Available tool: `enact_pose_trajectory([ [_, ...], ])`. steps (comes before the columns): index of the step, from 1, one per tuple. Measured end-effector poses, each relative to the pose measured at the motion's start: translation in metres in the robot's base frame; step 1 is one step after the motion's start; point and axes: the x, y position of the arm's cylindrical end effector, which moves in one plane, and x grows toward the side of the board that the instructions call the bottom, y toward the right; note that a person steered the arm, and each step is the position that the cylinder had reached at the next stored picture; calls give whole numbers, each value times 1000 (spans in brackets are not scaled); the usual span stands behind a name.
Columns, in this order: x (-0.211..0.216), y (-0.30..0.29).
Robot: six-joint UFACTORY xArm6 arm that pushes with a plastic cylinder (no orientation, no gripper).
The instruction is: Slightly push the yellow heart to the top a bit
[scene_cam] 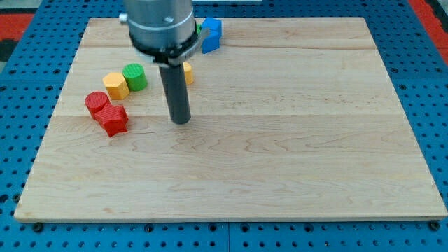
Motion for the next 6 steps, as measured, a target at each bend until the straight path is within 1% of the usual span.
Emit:
enact_pose_trajectory([
  [1, -31, -17],
  [3, -72, -24],
  [4, -81, -30],
  [5, -67, 11],
  [6, -82, 106],
])
